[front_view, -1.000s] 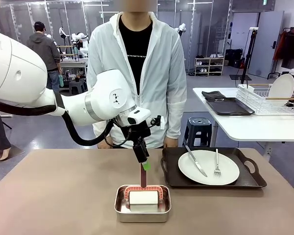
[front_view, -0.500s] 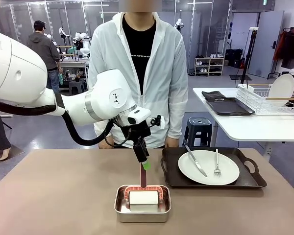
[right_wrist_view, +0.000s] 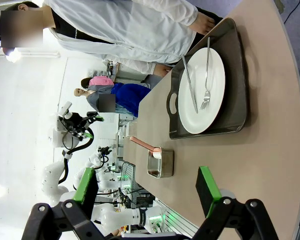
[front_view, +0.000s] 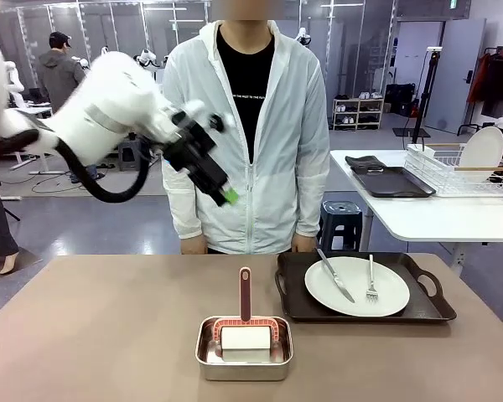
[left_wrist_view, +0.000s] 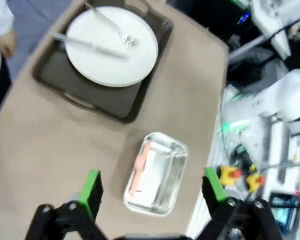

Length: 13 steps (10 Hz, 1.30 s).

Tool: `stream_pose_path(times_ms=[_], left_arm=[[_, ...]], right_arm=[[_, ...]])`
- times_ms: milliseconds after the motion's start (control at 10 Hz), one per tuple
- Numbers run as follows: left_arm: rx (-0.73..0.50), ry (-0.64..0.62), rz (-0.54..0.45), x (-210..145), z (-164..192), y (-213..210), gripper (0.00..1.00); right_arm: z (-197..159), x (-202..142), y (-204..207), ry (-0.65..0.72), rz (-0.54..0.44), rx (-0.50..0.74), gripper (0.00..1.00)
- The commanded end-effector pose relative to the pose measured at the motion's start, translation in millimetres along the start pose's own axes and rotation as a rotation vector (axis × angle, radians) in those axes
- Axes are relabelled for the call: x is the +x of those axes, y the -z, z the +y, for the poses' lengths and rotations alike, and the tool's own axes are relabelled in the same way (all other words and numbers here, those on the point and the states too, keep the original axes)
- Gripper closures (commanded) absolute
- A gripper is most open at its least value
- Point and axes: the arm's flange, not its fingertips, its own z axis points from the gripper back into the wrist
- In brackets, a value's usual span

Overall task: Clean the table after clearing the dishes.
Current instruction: When the right (or left) Handle tray is removed, use the right hand (or left hand) to clean the right (or left) side of the table with the Lint Roller.

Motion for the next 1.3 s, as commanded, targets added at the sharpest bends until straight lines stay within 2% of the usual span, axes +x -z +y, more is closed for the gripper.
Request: stream_pose_path(times_ms=[0, 200, 400, 600, 700, 900, 1000, 1100, 1200], left_arm=[[0.041, -0.179, -0.284, -46.0, 22.0, -75.1, 0.0], [0.008, -0.328, -0.497, -108.0, 39.4, -150.8, 0.0], [0.055, -0.459, -0.649, -184.1, 62.3, -207.2, 0.0], [0.055, -0.543, -0.711, -266.9, 77.0, -258.3, 0.0], [0.059, -0.551, -0.704, -312.9, 90.6, -277.4, 0.0], [0.036, -0.637, -0.822, -397.1, 116.0, -291.1, 0.0], [0.04, -0.673, -0.822, -430.1, 122.5, -286.1, 0.0], [0.058, -0.7, -0.831, -455.0, 127.5, -279.6, 0.0], [0.079, -0.69, -0.832, -464.5, 129.9, -275.7, 0.0]], right_arm=[[4.2, -2.0, -0.5, 0.0, -0.004, 0.007, 0.0], [4.2, -2.0, -0.5, 0.0, -0.004, 0.007, 0.0], [4.2, -2.0, -0.5, 0.0, -0.004, 0.007, 0.0], [4.2, -2.0, -0.5, 0.0, -0.004, 0.007, 0.0], [4.2, -2.0, -0.5, 0.0, -0.004, 0.007, 0.0], [4.2, -2.0, -0.5, 0.0, -0.004, 0.007, 0.0], [4.2, -2.0, -0.5, 0.0, -0.004, 0.007, 0.0], [4.2, -2.0, -0.5, 0.0, -0.004, 0.007, 0.0], [4.2, -2.0, -0.5, 0.0, -0.004, 0.007, 0.0]])
